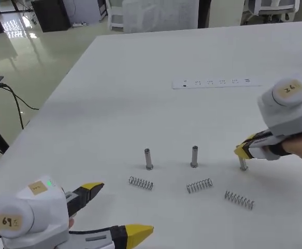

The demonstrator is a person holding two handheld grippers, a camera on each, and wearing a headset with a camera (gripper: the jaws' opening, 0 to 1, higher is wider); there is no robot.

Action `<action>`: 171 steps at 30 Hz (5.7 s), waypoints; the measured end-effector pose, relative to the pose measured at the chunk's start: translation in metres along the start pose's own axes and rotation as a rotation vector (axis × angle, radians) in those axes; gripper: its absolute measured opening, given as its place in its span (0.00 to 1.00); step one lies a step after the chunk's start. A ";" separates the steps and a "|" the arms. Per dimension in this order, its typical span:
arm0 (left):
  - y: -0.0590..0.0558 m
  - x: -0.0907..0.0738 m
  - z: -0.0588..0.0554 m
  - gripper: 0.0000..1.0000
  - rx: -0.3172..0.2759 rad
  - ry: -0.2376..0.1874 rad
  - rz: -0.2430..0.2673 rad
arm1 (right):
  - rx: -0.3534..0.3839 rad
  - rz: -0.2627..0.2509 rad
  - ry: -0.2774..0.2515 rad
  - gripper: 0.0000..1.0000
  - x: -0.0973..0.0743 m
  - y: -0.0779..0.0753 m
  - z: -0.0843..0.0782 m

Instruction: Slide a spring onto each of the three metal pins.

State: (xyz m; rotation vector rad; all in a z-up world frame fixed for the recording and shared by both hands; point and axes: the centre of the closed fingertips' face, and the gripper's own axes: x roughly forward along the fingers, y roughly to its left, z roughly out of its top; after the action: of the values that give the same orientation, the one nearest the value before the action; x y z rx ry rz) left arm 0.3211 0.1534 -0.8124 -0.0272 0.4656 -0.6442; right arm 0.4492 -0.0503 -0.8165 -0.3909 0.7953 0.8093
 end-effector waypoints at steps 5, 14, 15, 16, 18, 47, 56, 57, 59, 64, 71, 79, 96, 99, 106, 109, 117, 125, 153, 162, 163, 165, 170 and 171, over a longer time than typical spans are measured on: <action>0.000 0.000 0.000 0.86 0.001 0.002 -0.001 | -0.003 0.001 -0.002 0.05 -0.002 0.000 -0.002; 0.000 0.000 -0.002 0.86 0.001 0.003 -0.004 | 0.010 -0.004 -0.017 0.05 -0.002 0.000 -0.001; -0.001 0.000 -0.002 0.86 0.001 0.004 -0.004 | 0.010 -0.003 -0.018 0.05 -0.001 0.000 0.000; -0.001 0.000 -0.002 0.86 0.001 0.004 -0.004 | 0.009 -0.001 -0.018 0.05 -0.001 0.001 0.001; -0.001 0.000 -0.002 0.86 0.001 0.004 -0.004 | 0.007 0.001 -0.020 0.05 0.000 0.002 0.002; -0.001 0.000 -0.001 0.86 0.000 0.002 -0.003 | -0.014 0.013 -0.021 0.06 -0.002 0.001 -0.001; -0.001 0.000 -0.001 0.86 0.001 0.004 -0.003 | -0.024 0.016 -0.027 0.11 -0.001 0.002 -0.001; 0.000 0.000 -0.002 0.86 0.001 0.004 -0.003 | -0.024 0.017 -0.029 0.12 -0.001 0.002 -0.001; 0.000 0.000 -0.002 0.87 0.001 0.004 -0.003 | -0.025 0.017 -0.031 0.13 -0.001 0.002 -0.001; 0.000 0.000 -0.002 0.87 0.001 0.004 -0.002 | -0.028 0.018 -0.039 0.19 -0.001 0.002 -0.001; 0.000 0.000 -0.001 0.87 0.002 0.004 -0.003 | -0.035 0.019 -0.044 0.22 -0.005 0.002 0.000; -0.001 0.000 -0.001 0.87 0.003 0.004 -0.005 | -0.048 0.025 -0.029 0.23 -0.011 0.006 -0.010; -0.002 0.001 0.000 0.87 0.008 0.005 -0.007 | -0.065 0.062 -0.004 0.24 -0.022 0.022 -0.028; -0.002 0.001 0.000 0.87 0.008 0.004 -0.006 | -0.069 0.074 0.007 0.24 -0.022 0.026 -0.033; -0.002 0.001 0.000 0.86 0.008 0.005 -0.007 | -0.093 0.108 0.030 0.23 -0.023 0.041 -0.041; -0.002 0.001 0.000 0.86 0.009 0.006 -0.007 | -0.099 0.126 0.042 0.23 -0.023 0.047 -0.046; -0.003 0.000 -0.001 0.86 0.009 0.005 -0.009 | -0.116 0.162 0.067 0.22 -0.022 0.061 -0.055; -0.003 0.000 -0.001 0.86 0.009 0.003 -0.008 | -0.133 0.190 0.092 0.22 -0.019 0.069 -0.062; -0.001 0.001 -0.001 0.86 0.004 0.005 -0.004 | -0.197 0.206 0.167 0.20 -0.009 0.074 -0.079; -0.001 0.001 -0.001 0.86 0.002 0.005 -0.002 | -0.226 0.196 0.173 0.16 -0.009 0.072 -0.079; 0.000 0.001 -0.001 0.86 0.002 0.005 -0.002 | -0.237 0.194 0.175 0.16 -0.008 0.072 -0.079; 0.000 0.001 -0.001 0.86 0.002 0.005 -0.002 | -0.252 0.191 0.178 0.16 -0.008 0.072 -0.079; 0.000 0.001 -0.001 0.86 0.002 0.004 -0.003 | -0.263 0.197 0.178 0.12 -0.009 0.073 -0.079; 0.000 0.001 -0.001 0.86 0.002 0.005 -0.003 | -0.267 0.198 0.178 0.11 -0.008 0.074 -0.079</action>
State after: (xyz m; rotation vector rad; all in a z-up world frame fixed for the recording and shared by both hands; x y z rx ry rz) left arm 0.3211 0.1528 -0.8136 -0.0244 0.4695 -0.6476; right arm 0.3513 -0.0537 -0.8630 -0.6359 0.9036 1.0820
